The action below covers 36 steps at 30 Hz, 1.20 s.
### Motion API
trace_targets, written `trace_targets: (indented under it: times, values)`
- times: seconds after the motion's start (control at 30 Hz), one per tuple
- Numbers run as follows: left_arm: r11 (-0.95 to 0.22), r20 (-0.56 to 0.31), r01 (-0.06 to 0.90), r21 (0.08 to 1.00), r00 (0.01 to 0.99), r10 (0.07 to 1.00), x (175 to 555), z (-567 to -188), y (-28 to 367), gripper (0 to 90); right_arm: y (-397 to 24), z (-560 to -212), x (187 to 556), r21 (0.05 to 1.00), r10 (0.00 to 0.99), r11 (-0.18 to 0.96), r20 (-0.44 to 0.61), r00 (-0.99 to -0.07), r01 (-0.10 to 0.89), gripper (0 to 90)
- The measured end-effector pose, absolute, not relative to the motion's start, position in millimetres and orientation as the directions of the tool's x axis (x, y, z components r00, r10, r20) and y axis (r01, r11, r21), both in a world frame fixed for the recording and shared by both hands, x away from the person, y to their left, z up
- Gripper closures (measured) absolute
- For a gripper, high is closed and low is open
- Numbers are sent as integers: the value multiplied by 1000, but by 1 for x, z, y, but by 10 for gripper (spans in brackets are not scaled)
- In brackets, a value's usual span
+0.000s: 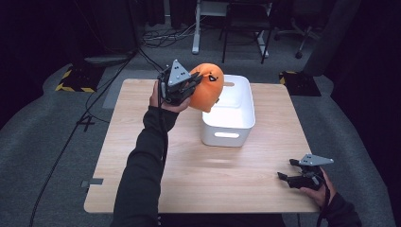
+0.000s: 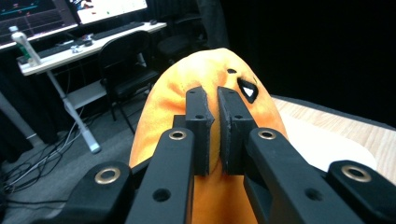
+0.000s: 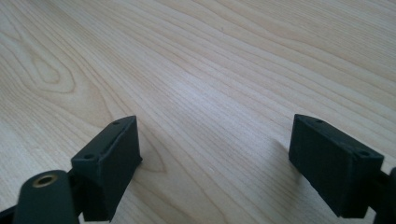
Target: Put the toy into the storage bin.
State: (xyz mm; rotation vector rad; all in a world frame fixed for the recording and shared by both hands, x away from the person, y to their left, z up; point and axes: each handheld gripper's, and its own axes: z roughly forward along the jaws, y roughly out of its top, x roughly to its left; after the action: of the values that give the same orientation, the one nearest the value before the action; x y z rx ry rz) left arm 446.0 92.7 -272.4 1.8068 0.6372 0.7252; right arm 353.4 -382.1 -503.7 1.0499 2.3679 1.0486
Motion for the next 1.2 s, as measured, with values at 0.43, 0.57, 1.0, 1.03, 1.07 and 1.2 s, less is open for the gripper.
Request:
trace_targets:
  times: [0.43, 0.57, 1.0, 1.03, 1.07, 1.2]
  values:
    - [-287, 148, 65, 956, 737, 660, 442, -280, 60, 839, -382, -504, 353, 745, 745, 453, -15, -666, 490, 167]
    - [-323, 167, 63, 944, 753, 637, 443, -284, 50, 839, -382, -504, 353, 744, 747, 451, -11, -665, 494, 167]
    - [-413, 229, 38, 910, 783, 578, 445, -304, 17, 836, -382, -504, 353, 744, 746, 451, -12, -665, 493, 166]
    - [-414, 229, 38, 910, 784, 577, 445, -307, 16, 836, -382, -504, 353, 744, 746, 452, -12, -666, 493, 166]
    - [-404, 222, 40, 914, 783, 581, 445, -309, 15, 835, -382, -504, 353, 744, 746, 452, -12, -665, 493, 167]
    - [-396, 223, 35, 918, 778, 587, 446, -311, 14, 834, -382, -504, 353, 744, 746, 452, -12, -666, 492, 167]
